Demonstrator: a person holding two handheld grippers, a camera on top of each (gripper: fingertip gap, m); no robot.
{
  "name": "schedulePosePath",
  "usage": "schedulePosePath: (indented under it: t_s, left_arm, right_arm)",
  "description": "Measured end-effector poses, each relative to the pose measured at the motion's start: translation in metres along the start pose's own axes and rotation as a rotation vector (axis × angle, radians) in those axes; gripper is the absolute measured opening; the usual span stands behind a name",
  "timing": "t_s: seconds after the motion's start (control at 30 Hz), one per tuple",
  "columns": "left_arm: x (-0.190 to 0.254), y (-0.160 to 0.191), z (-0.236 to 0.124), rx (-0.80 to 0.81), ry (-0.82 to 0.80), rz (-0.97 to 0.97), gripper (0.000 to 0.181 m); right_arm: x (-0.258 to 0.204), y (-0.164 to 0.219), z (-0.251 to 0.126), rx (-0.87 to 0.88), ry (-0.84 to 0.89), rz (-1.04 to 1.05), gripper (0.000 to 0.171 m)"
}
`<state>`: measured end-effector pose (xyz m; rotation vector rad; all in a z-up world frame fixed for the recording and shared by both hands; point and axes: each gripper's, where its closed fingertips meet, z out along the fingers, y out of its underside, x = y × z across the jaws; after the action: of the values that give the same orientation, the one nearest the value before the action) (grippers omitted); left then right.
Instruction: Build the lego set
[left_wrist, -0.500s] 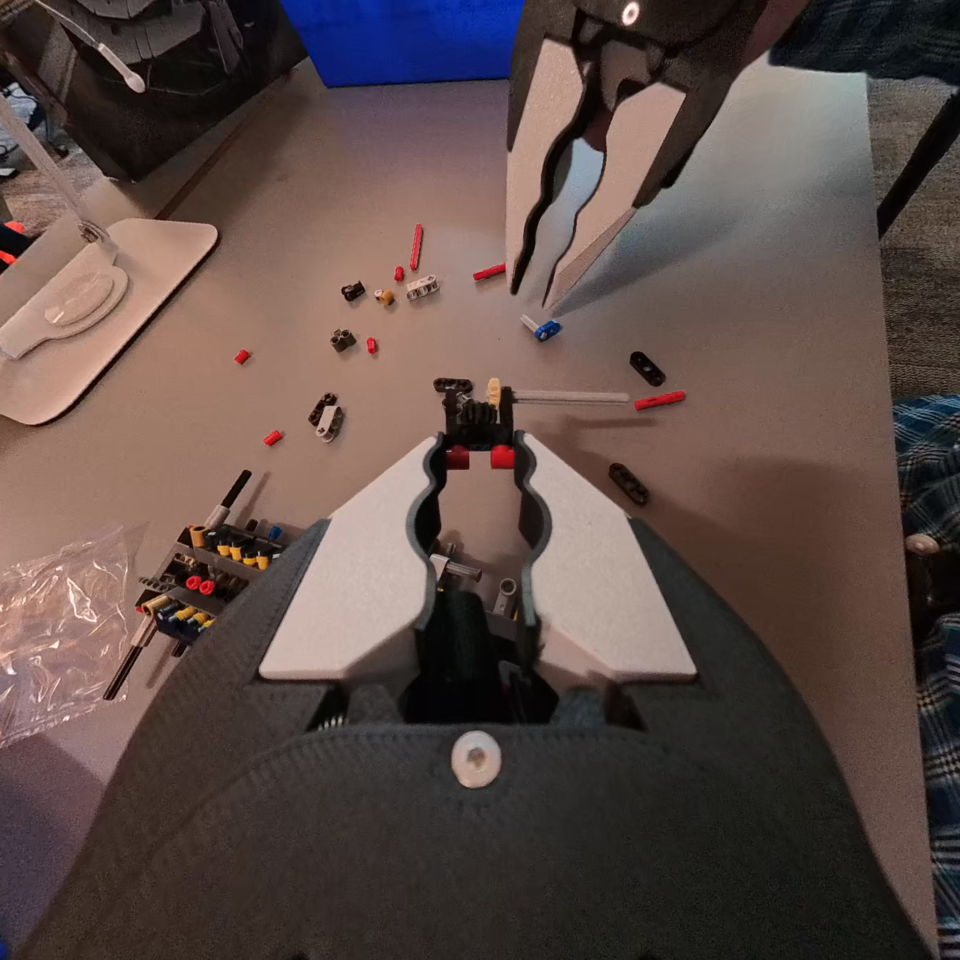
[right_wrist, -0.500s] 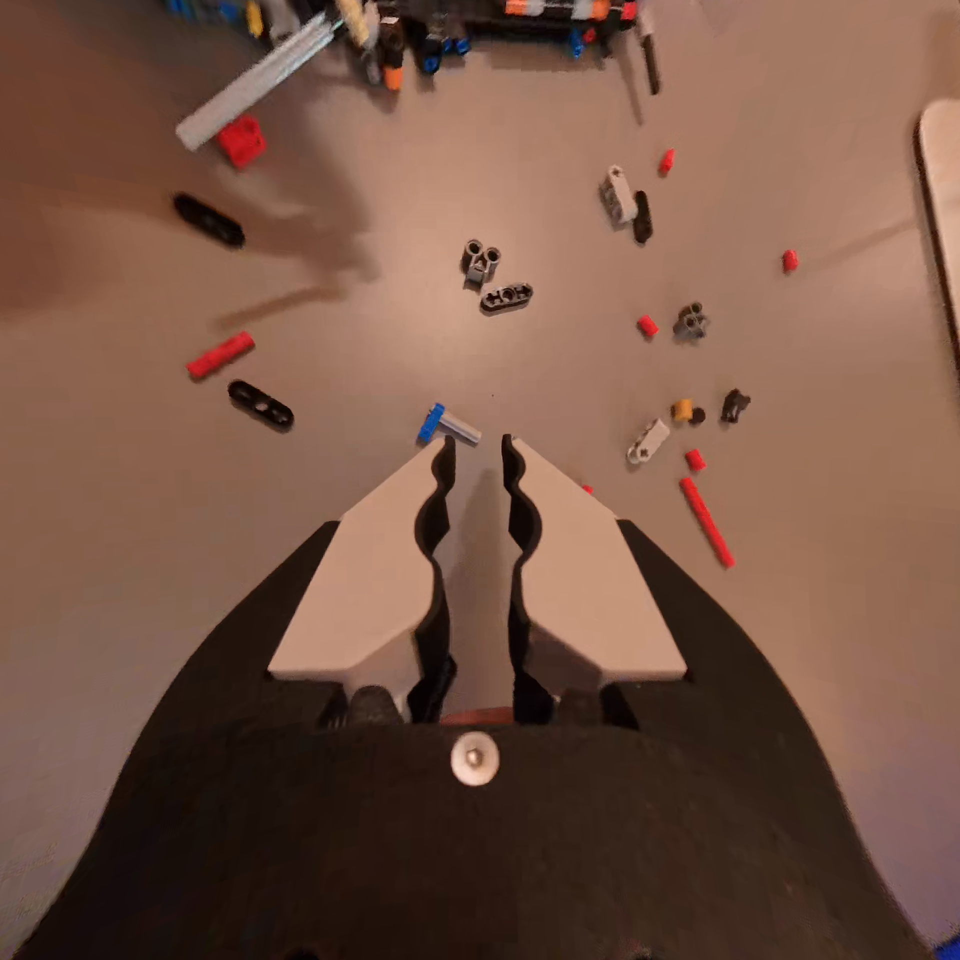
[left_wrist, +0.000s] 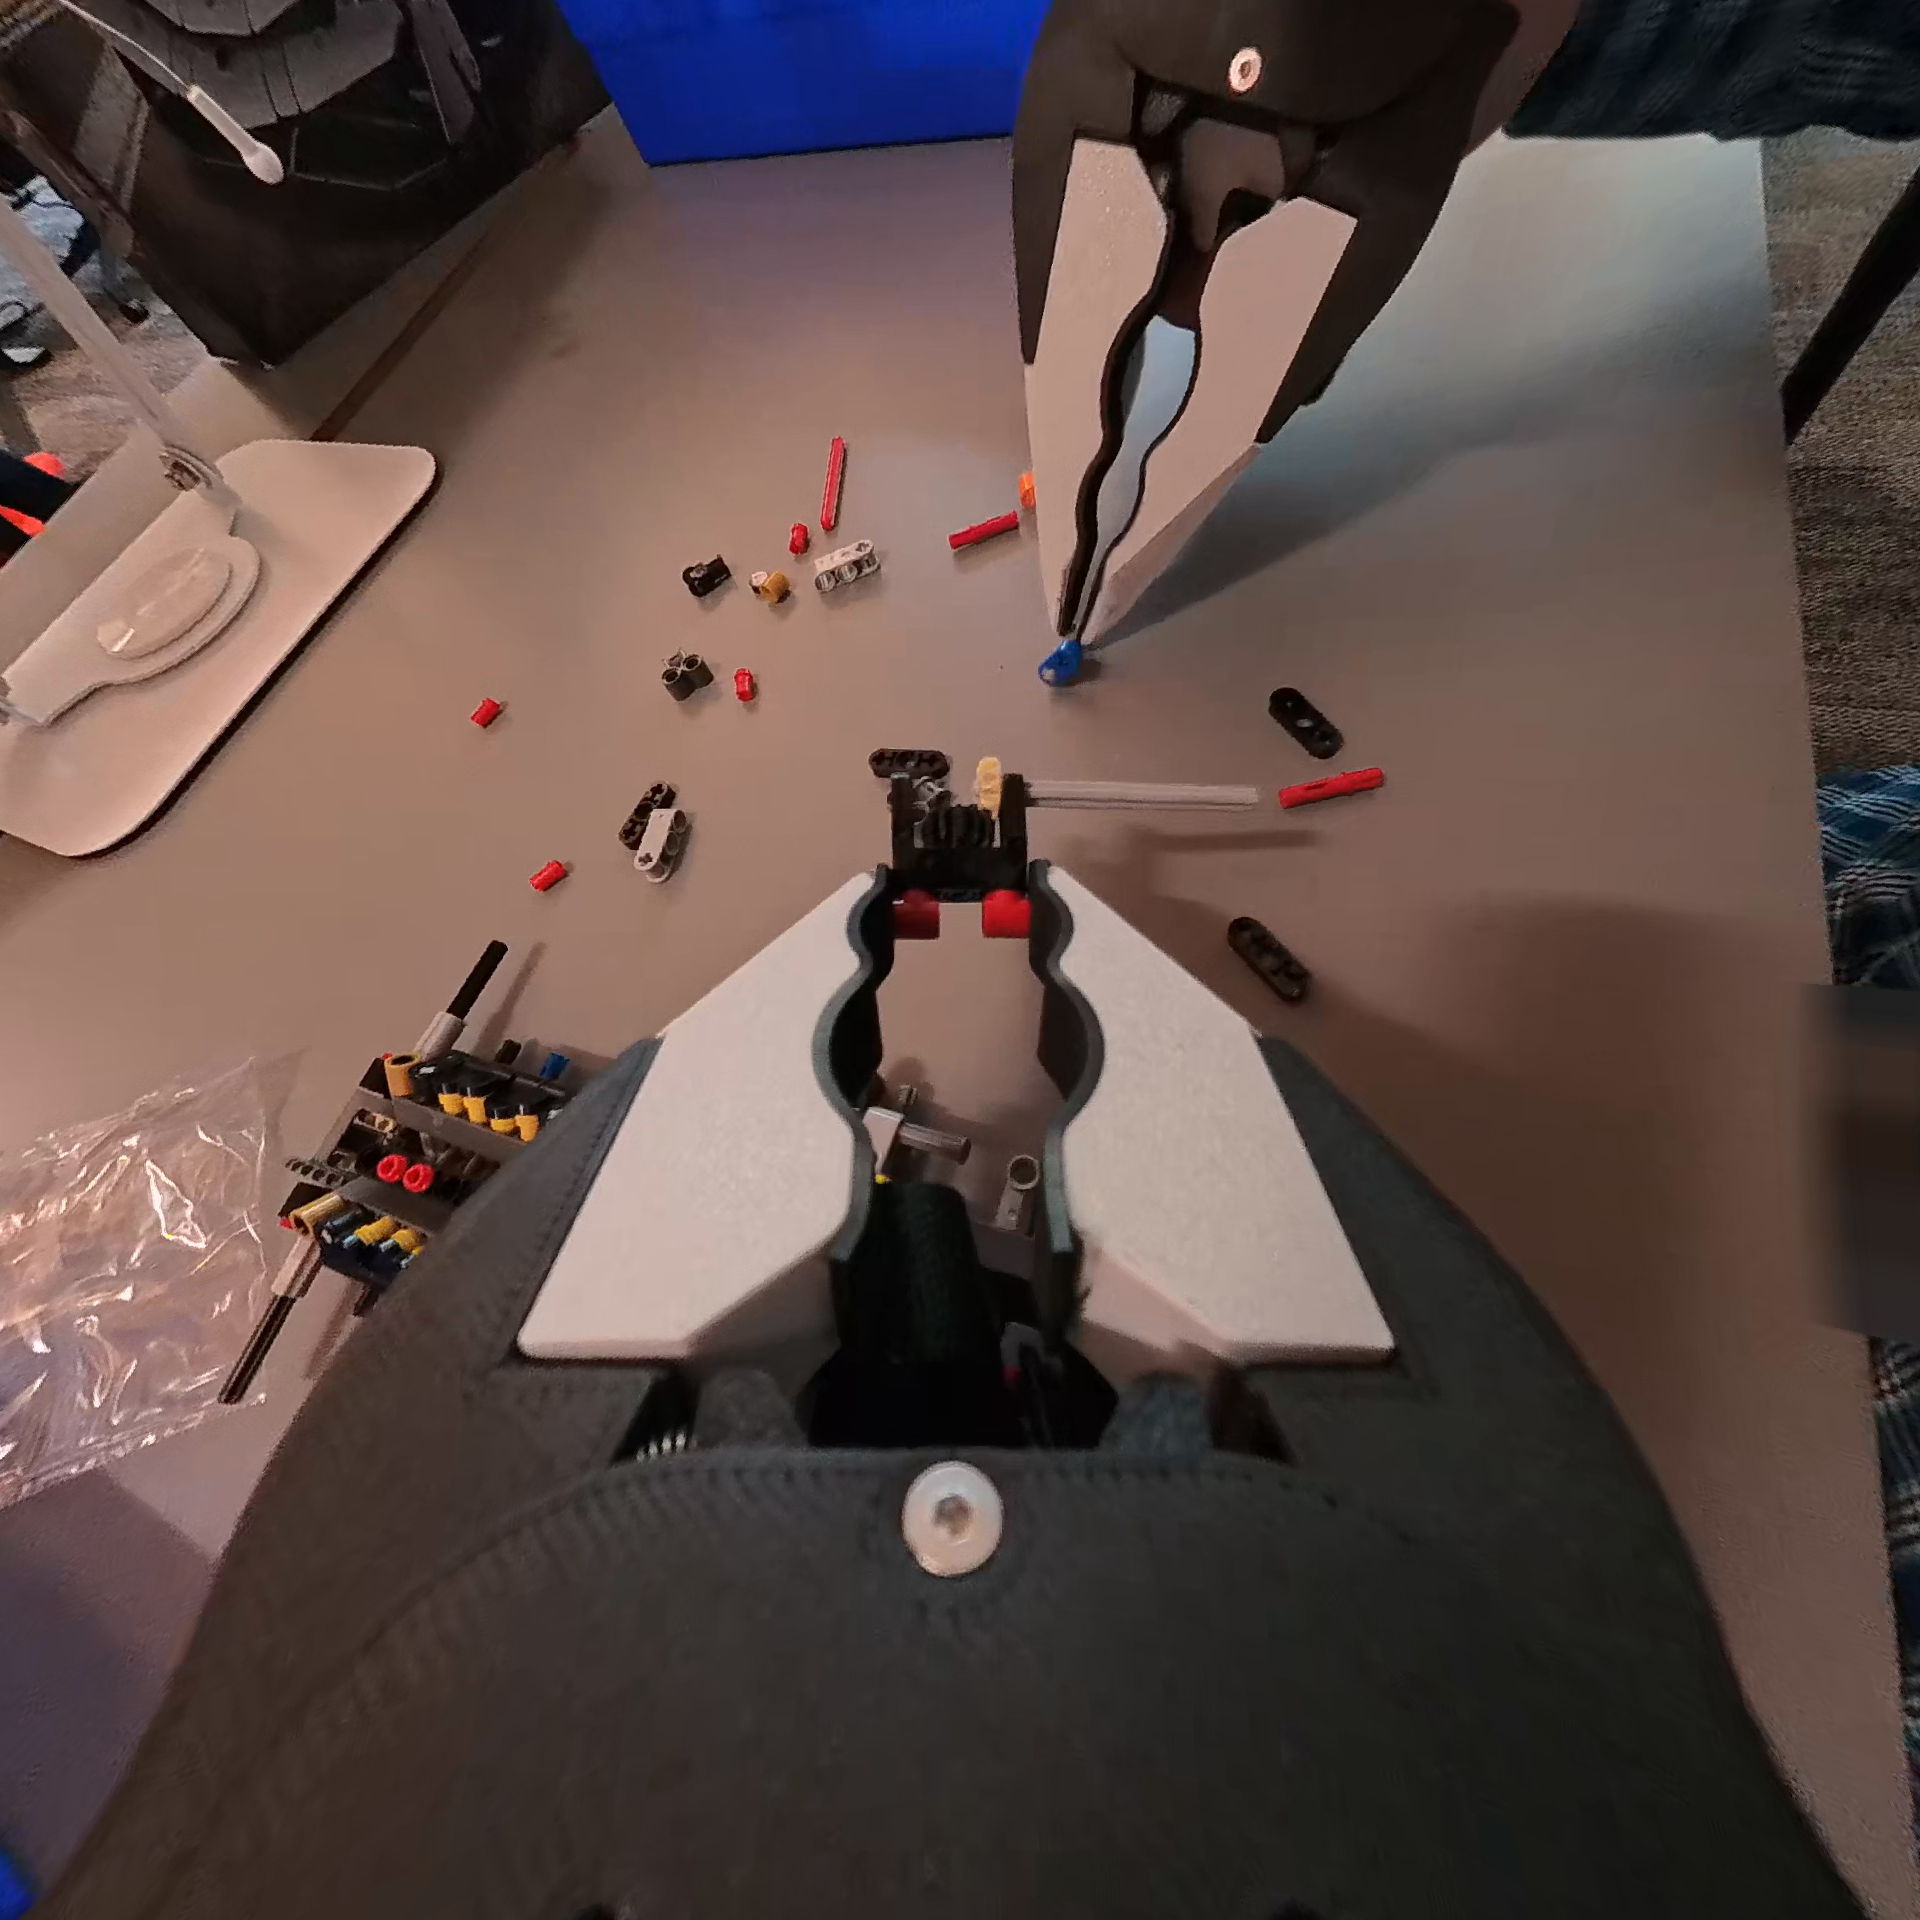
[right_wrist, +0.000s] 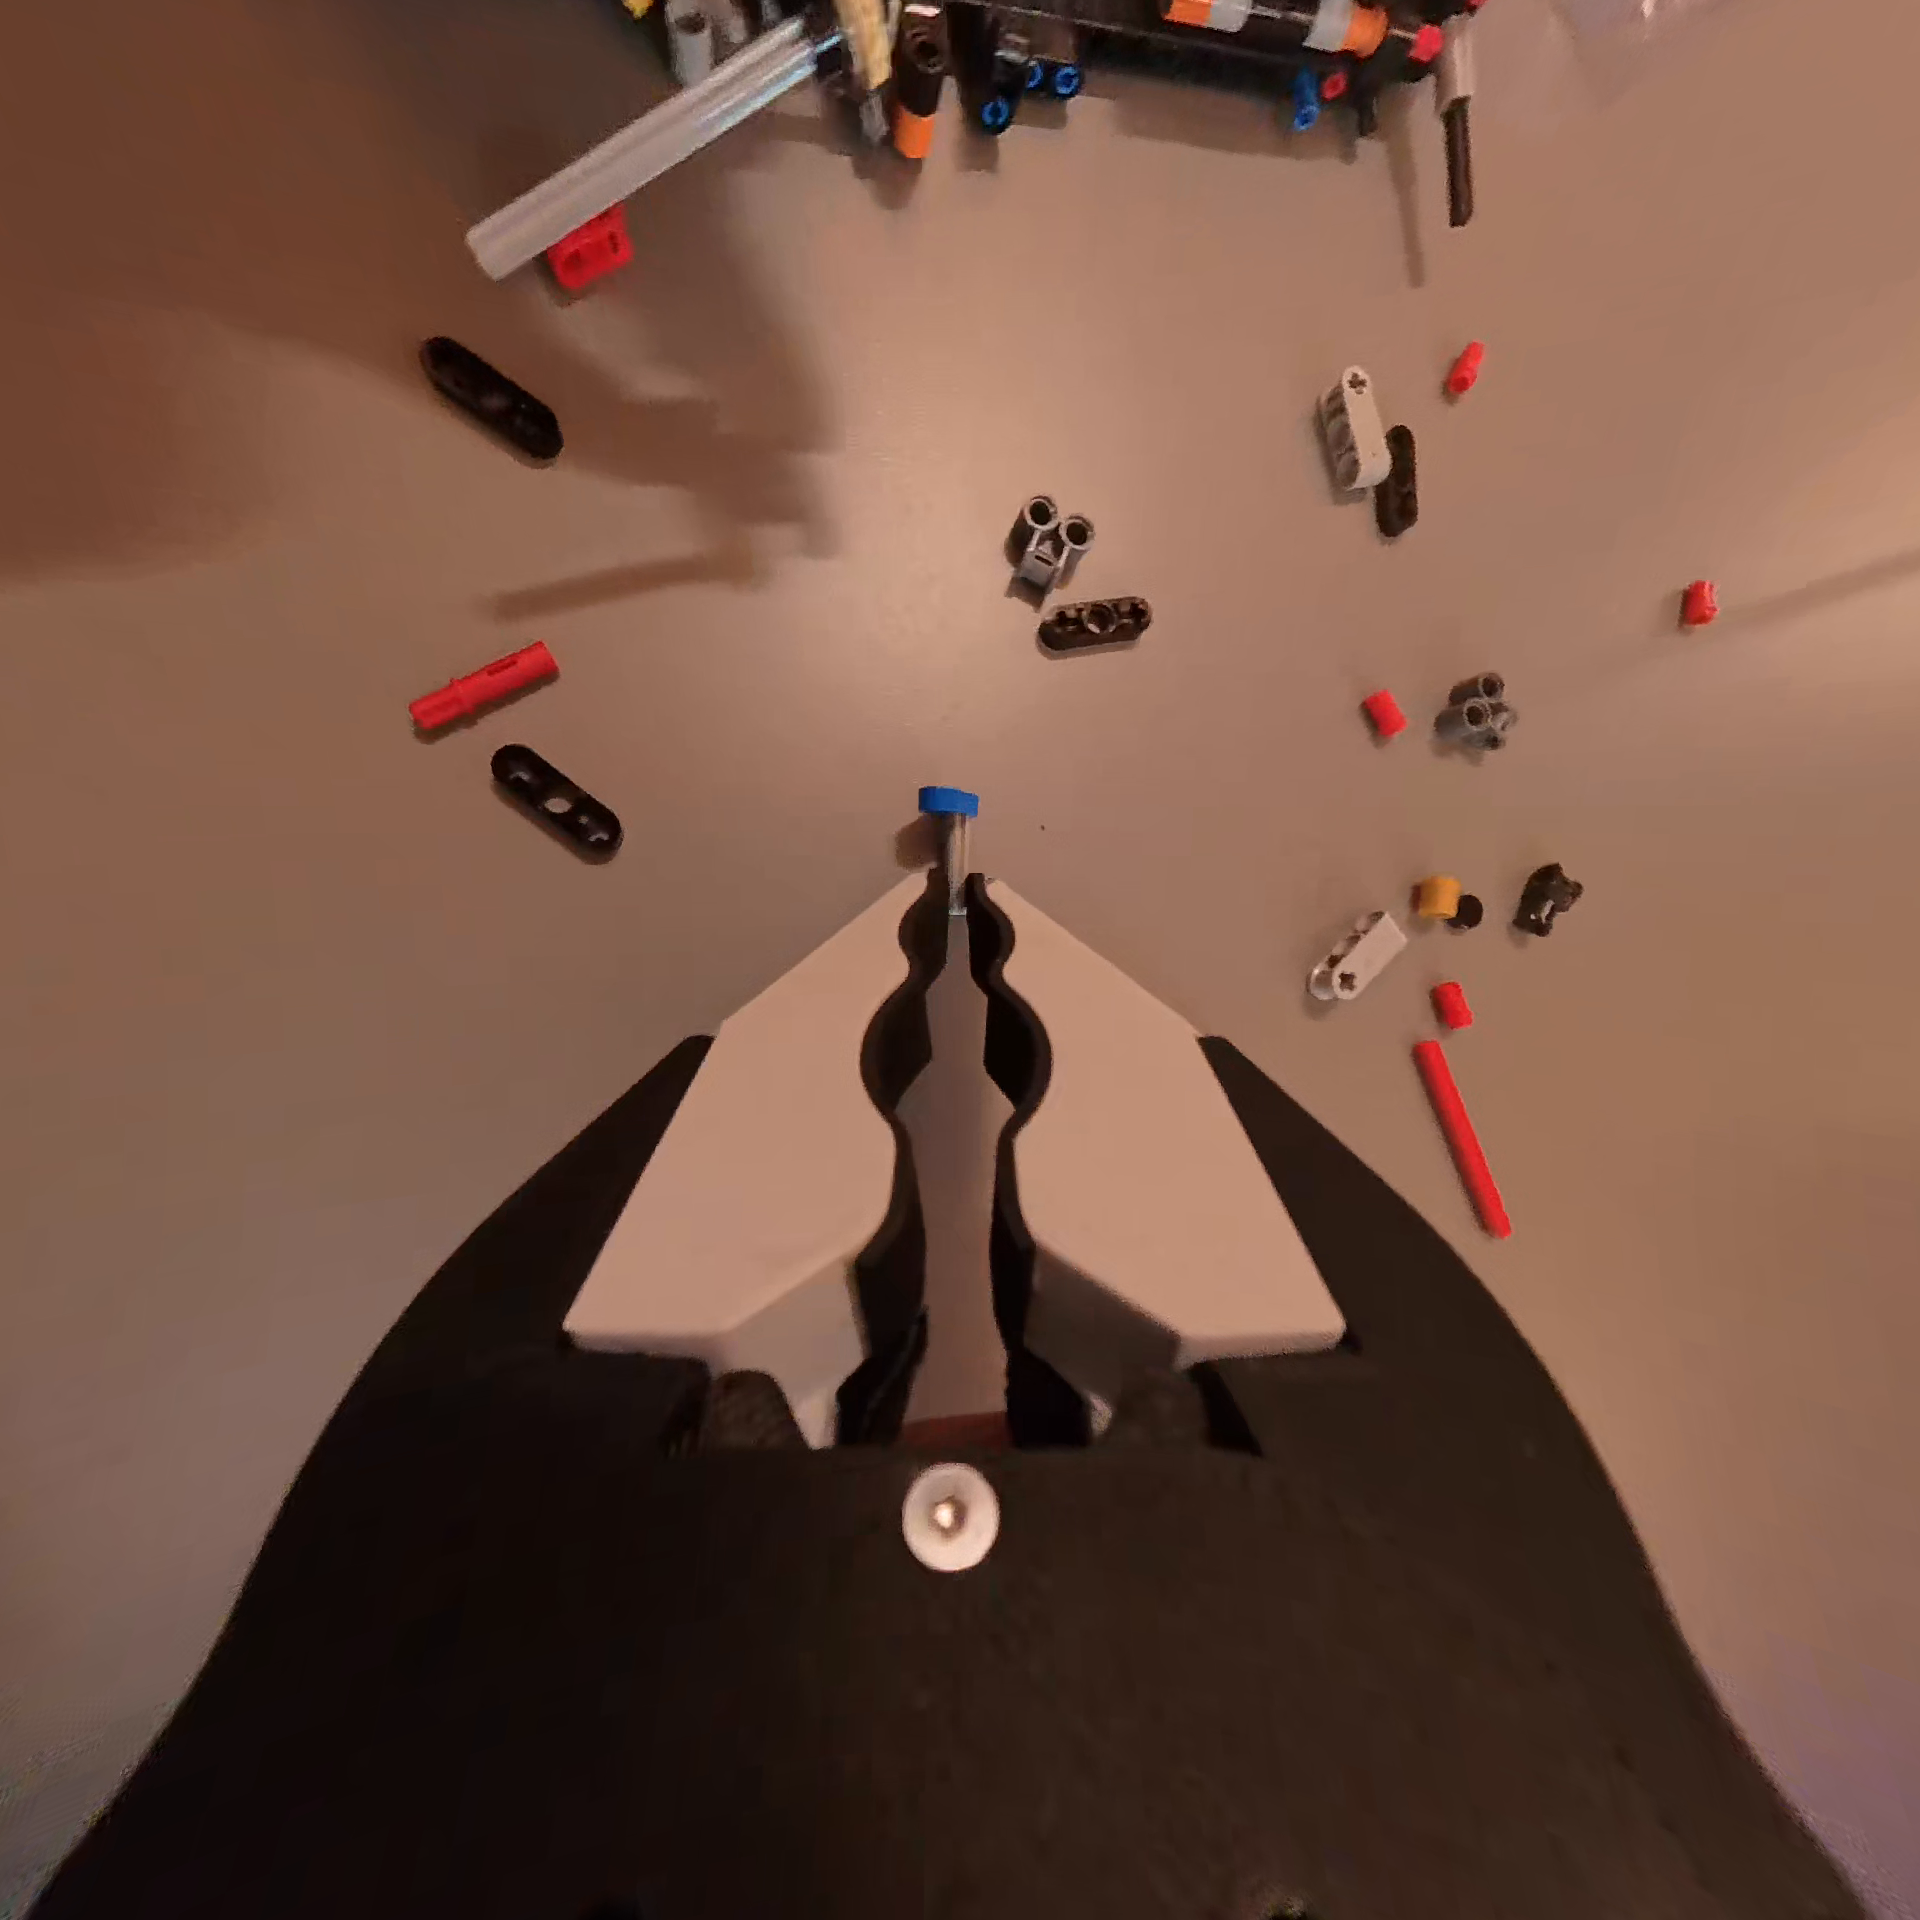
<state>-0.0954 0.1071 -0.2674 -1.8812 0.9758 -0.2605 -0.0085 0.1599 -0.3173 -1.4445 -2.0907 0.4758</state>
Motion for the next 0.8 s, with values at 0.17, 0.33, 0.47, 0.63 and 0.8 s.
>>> schedulePosePath:
  t_s: [0.17, 0.33, 0.47, 0.63, 0.8]
  left_arm:
    - [0.000, 0.003, 0.002, -0.026, -0.025, 0.040, 0.025]
    - [0.004, 0.006, 0.006, -0.042, -0.018, 0.053, 0.025]
    - [0.004, 0.005, 0.005, -0.042, -0.022, 0.055, 0.025]
    - [0.004, 0.005, 0.005, -0.045, -0.024, 0.059, 0.024]
    - [0.006, 0.006, 0.005, -0.049, -0.020, 0.059, 0.024]
  right_arm:
    - [0.000, -0.009, -0.006, 0.062, 0.025, 0.162, 0.000]
    - [-0.011, -0.011, -0.001, 0.048, 0.020, 0.233, 0.003]
    - [-0.016, -0.011, 0.001, 0.045, 0.020, 0.203, 0.008]
    - [-0.017, -0.010, 0.001, 0.039, 0.018, 0.175, 0.012]
    - [-0.019, -0.013, 0.005, 0.042, 0.005, 0.138, 0.005]
